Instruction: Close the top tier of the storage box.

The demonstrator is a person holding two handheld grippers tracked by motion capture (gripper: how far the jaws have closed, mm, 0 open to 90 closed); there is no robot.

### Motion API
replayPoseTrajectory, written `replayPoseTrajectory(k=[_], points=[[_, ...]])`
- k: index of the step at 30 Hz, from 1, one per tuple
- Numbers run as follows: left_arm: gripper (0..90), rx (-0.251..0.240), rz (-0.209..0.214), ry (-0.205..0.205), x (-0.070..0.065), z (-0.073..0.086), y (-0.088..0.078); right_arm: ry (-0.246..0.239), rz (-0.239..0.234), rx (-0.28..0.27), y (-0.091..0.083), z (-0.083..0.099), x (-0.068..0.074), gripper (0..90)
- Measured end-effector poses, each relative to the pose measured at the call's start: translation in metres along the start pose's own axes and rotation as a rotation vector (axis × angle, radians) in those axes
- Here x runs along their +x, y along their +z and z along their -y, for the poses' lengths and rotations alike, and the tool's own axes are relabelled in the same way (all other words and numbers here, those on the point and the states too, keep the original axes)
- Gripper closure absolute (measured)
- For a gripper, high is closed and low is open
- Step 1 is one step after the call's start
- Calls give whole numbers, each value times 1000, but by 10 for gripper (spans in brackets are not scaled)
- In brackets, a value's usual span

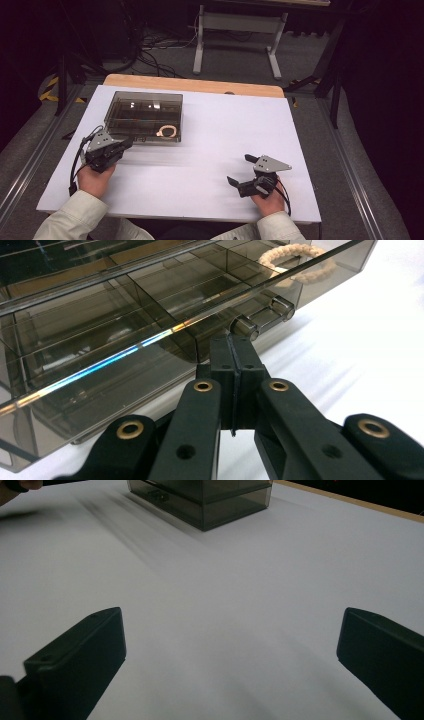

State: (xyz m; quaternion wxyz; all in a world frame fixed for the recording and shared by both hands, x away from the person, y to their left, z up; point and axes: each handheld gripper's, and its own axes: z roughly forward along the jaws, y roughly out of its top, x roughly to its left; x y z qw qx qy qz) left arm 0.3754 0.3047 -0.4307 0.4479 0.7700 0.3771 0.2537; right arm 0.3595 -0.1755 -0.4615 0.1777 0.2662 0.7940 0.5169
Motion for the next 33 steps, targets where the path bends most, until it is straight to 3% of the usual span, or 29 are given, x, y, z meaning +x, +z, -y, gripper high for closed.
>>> replayPoseTrajectory(k=[14, 33], points=[[898, -14, -32, -5, 6, -9, 12, 0, -1, -1, 0, 0, 0, 0], [897, -8, -54, -47, 18, -18, 29, -2, -2, 2, 1, 0, 0, 0]])
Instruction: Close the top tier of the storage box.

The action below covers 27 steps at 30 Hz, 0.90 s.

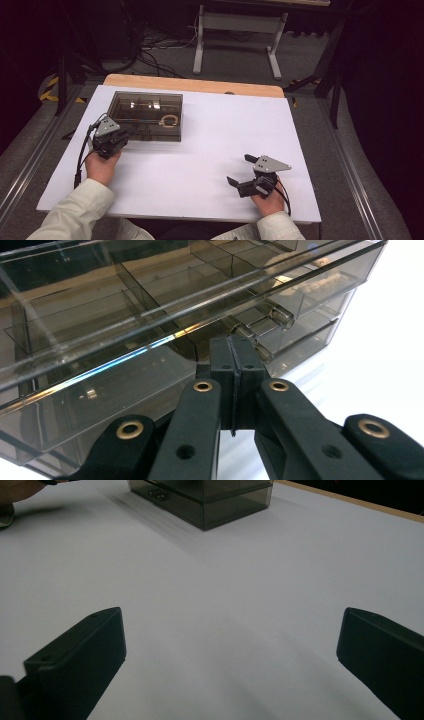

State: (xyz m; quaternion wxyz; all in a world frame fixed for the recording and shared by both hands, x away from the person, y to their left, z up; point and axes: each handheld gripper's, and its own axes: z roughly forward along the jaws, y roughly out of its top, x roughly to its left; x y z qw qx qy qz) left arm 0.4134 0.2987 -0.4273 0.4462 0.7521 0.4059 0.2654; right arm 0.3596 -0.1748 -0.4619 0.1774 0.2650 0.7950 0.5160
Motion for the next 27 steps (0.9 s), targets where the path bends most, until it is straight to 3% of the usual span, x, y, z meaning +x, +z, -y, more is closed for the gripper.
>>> replayPoseTrajectory(k=[5, 7, 15, 19, 24, 27], points=[[898, 7, 2, 3, 2, -1, 4, 0, -2, 3, 0, 0, 0, 0], [897, 8, -6, 23, 2, -2, 3, 2, -3, 3, 0, 0, 0, 0], [885, 17, -2, 17, 1, -3, 0, 0, -3, 2, 0, 0, 0, 0], [831, 19, 26, 27, -2, -3, -10, -1, -4, 0, 0, 0, 0, 0], [772, 28, 52, 71, -10, -4, -23, -1, -4, 0, 0, 0, 0, 0], [760, 15, 64, 72, -14, -5, -31, 2, -5, -2, 0, 0, 0, 0]])
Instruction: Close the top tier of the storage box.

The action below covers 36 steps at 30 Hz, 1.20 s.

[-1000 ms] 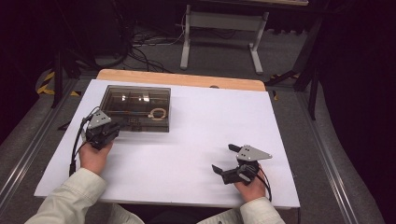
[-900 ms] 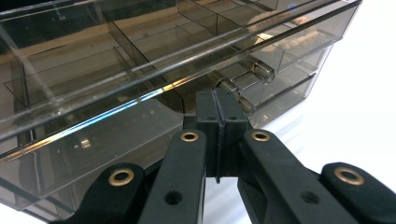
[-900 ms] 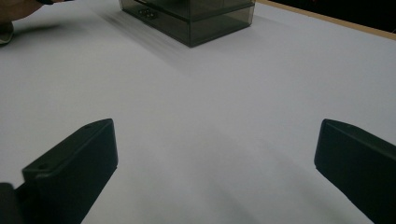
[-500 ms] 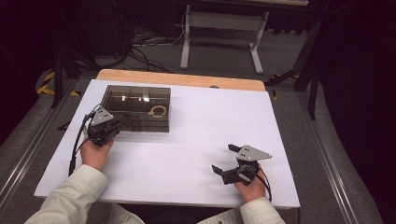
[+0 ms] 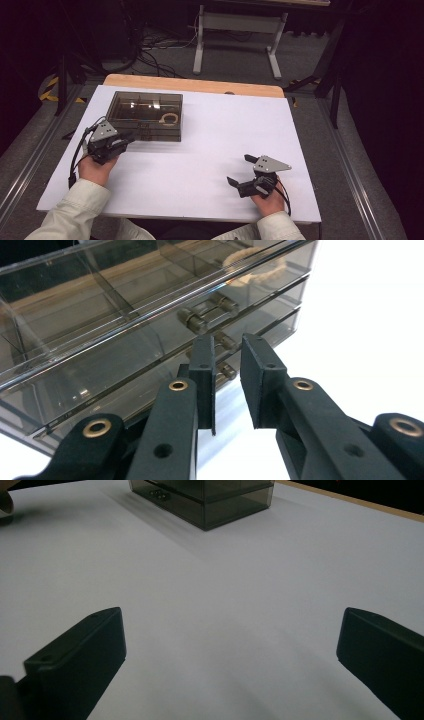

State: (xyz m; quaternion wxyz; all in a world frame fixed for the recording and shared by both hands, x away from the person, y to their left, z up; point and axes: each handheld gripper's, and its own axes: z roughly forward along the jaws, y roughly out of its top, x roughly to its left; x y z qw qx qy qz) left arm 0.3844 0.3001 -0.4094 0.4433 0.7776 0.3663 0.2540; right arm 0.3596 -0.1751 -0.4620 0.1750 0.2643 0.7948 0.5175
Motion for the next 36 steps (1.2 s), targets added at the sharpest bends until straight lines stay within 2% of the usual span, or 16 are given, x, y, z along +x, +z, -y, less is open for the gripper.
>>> replayPoseTrajectory(k=[4, 5, 8, 10, 18, 20, 24, 28, 31, 34, 35, 36], points=[[758, -11, 10, -14, 0, -1, -5, -1, 2, 1, 0, 0, 0, 0], [758, -12, 25, -21, 0, -1, -5, -1, 1, 1, 0, 0, 0, 0], [756, -17, 23, -26, 1, -1, -6, -1, 2, 1, 0, 0, 0, 0], [751, -18, 27, -12, 1, -2, -7, -1, 1, 0, 0, 0, 0, 0], [723, -42, 60, -23, -2, -4, -12, 1, 0, -1, 0, 0, 0, 0], [673, -56, 83, -28, -5, -5, -14, 9, -2, -6, 0, 0, 0, 0], [507, -83, 139, -27, -11, -6, -18, 7, -5, -9, 0, 0, -1, 0], [366, -123, 200, -44, -18, -3, -21, 2, -8, -8, 0, 0, -1, 0], [292, -141, 217, -29, -23, -2, -22, 2, -9, -10, 0, 0, -1, 0], [226, -133, 237, -18, -28, 0, -20, 2, -11, -9, 0, 0, -1, 0], [210, -125, 255, -28, -30, 1, -19, 2, -11, -9, 0, 0, -1, 0], [197, -120, 266, -21, -31, 2, -18, 2, -12, -9, 0, 0, 0, 0]])
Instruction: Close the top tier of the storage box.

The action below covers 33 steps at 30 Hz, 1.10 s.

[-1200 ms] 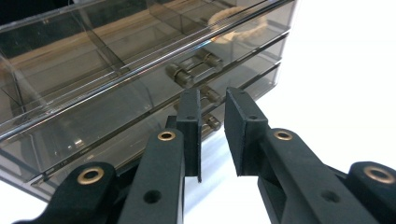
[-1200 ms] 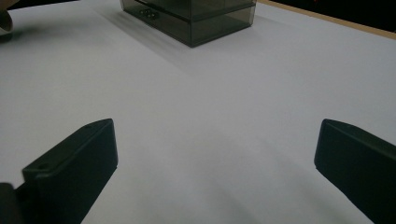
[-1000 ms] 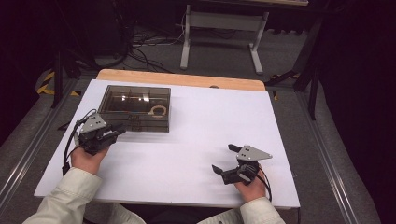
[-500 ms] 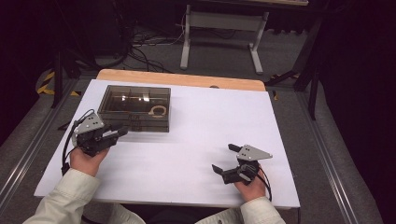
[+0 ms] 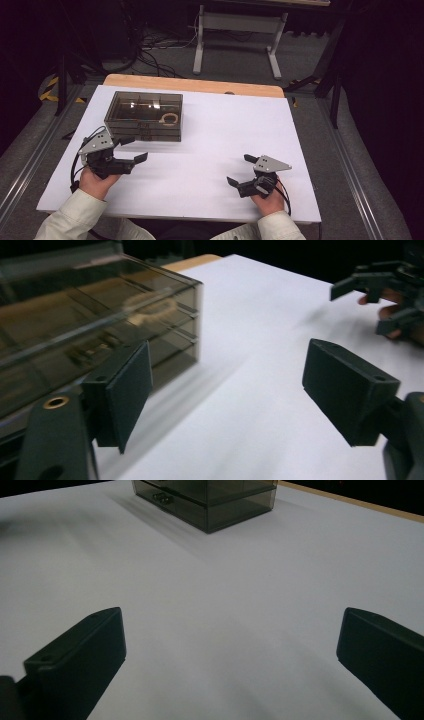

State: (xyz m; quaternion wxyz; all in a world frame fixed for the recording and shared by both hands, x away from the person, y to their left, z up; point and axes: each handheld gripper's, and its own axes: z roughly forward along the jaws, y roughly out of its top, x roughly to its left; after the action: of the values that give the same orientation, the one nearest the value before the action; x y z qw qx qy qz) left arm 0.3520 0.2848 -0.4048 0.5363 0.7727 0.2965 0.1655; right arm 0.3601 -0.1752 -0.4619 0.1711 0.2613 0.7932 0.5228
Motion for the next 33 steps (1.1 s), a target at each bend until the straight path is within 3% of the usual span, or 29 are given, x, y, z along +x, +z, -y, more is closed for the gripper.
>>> replayPoseTrajectory(k=[8, 10, 11, 12, 18, 23, 29, 33], points=[[72, 19, 29, 19, -10, 8, 9, -1, -4, 1, 0, 0, 1, 0], [70, 19, 18, 24, -12, 10, 11, -2, -5, 2, 0, 0, 1, 0], [53, 24, 11, 45, -13, 12, 13, -3, -8, 1, 0, 0, 1, 0], [47, 26, 20, 32, -15, 13, 14, -4, -8, 1, 0, 0, 1, 0], [20, 35, 30, 52, -17, 22, 19, -4, -14, -1, 0, 0, 1, 0], [4, 73, 53, 57, -19, 32, 29, -5, -19, -4, -1, 0, 2, 0], [2, 88, 52, 105, -20, 42, 37, -11, -29, -7, -1, 0, 2, 0], [1, 87, 63, 97, -18, 43, 40, -10, -32, -5, -1, 0, 3, 0]])
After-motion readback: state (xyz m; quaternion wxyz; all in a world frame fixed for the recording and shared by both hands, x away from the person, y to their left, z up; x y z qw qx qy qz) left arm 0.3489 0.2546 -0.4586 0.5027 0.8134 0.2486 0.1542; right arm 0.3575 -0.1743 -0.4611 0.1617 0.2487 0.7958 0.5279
